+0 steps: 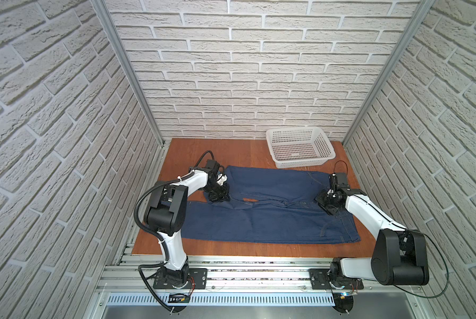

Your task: Fold and stack the trousers

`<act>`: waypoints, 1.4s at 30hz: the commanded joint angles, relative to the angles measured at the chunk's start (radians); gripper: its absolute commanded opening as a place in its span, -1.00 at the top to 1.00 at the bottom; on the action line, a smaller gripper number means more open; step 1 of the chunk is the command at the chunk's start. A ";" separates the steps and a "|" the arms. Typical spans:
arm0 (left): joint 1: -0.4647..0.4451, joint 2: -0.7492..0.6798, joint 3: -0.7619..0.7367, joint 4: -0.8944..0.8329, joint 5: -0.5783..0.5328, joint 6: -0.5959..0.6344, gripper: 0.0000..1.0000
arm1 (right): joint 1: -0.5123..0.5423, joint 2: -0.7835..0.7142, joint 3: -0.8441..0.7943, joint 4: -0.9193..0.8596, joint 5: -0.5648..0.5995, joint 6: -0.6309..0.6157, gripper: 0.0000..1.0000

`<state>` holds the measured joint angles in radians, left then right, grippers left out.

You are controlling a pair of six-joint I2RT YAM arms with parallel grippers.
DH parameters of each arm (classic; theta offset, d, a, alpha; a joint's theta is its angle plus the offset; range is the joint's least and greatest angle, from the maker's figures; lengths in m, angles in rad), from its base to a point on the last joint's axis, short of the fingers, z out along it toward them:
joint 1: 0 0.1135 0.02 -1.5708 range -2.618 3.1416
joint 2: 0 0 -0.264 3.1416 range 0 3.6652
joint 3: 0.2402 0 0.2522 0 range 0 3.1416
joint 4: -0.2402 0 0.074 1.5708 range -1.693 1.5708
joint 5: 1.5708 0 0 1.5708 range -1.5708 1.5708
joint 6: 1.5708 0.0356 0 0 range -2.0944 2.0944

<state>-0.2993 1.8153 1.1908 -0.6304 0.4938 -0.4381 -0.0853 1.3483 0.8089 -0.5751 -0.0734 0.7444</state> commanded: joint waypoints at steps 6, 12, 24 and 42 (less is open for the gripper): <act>-0.094 -0.348 -0.137 -0.049 -0.020 0.009 0.95 | -0.002 -0.040 -0.012 0.007 -0.004 -0.007 -0.09; -0.218 -0.454 -0.318 -0.039 -0.018 -0.075 0.26 | -0.003 -0.041 -0.024 0.015 -0.011 -0.004 -0.09; -0.264 -0.664 -0.270 -0.170 -0.180 -0.093 -0.38 | -0.002 -0.066 -0.015 0.001 -0.017 0.001 -0.09; -0.666 -0.208 -0.129 -0.077 -0.413 -0.123 -0.24 | -0.002 -0.138 -0.027 -0.039 -0.025 -0.019 -0.08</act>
<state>-0.9443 1.5764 1.0370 -0.7258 0.1360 -0.5484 -0.0853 1.2339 0.7925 -0.6006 -0.0956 0.7433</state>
